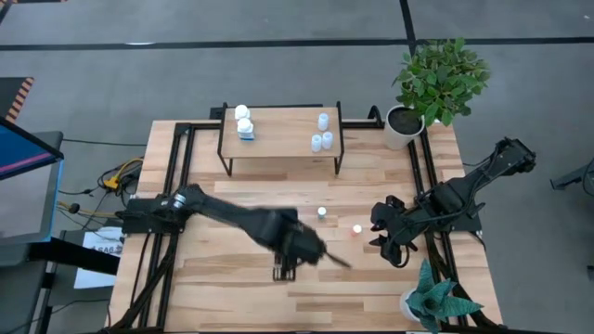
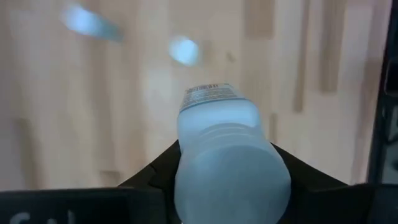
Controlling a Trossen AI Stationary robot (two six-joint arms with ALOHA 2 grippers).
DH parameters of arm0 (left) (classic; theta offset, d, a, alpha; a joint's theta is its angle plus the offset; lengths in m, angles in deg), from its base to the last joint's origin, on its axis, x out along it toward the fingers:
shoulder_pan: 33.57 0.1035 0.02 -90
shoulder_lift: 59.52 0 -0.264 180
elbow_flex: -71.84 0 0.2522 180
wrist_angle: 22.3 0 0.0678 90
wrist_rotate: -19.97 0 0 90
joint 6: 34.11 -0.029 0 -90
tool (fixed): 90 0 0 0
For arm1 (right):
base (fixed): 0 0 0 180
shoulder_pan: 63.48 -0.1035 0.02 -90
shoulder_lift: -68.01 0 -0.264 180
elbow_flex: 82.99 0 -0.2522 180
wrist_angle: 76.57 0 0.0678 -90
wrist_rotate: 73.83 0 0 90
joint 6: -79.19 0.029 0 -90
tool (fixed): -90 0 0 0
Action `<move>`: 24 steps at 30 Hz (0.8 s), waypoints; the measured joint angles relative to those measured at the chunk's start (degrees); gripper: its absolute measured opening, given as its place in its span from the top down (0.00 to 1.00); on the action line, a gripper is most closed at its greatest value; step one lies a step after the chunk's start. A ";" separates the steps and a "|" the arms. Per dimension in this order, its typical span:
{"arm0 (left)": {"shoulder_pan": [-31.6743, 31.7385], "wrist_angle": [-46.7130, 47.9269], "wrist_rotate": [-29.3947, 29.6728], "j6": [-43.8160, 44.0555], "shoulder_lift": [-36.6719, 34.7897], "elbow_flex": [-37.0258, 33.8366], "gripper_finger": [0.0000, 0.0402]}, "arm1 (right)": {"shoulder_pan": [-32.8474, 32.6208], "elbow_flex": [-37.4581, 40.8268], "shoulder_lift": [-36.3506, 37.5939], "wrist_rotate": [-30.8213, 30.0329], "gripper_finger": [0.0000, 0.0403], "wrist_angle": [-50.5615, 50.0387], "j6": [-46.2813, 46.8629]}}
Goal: Pick and place medicine bottles onto shelf by color
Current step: Put the white medicine bottle on the shelf aligned with the other white medicine bottles
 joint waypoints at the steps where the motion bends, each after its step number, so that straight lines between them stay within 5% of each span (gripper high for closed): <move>1: 0.85 0.48 1.68 -0.42 -1.16 0.41 0.66 | 0.00 0.00 -0.04 0.00 0.46 0.19 0.23; 12: 11.96 0.73 8.04 -13.02 -12.51 -0.73 0.65 | 0.00 0.02 -0.04 -0.06 0.46 3.71 0.37; 24: 30.47 0.62 3.96 -27.11 -19.60 -1.28 0.66 | 0.00 0.02 -0.04 -2.19 0.46 7.98 0.37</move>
